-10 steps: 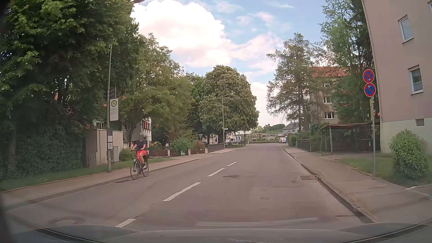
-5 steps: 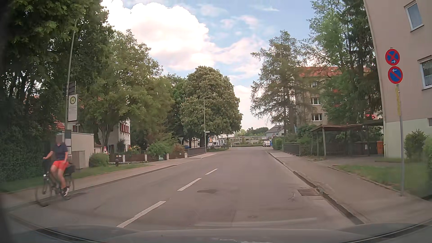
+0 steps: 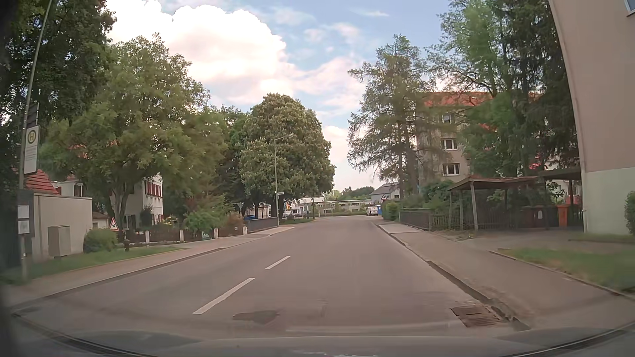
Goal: Follow the waypoints while adhering to traffic rules and regulations
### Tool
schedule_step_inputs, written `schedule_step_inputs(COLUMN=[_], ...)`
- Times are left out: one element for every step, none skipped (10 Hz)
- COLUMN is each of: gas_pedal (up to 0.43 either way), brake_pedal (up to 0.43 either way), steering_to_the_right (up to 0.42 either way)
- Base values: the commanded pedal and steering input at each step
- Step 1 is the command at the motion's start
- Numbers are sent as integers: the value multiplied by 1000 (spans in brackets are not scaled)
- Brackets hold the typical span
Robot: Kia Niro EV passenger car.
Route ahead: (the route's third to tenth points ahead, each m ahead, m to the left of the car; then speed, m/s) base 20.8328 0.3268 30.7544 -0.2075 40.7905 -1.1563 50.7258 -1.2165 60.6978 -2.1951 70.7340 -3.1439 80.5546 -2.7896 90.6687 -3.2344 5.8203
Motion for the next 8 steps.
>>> schedule_step_inputs(gas_pedal=[228, 228, 228, 228, 228, 209, 209, 209], brake_pedal=[18, 18, 18, 24, 18, 18, 18, 18], steering_to_the_right=[43, 35, 25, 22, 21, 20, 17, 14])
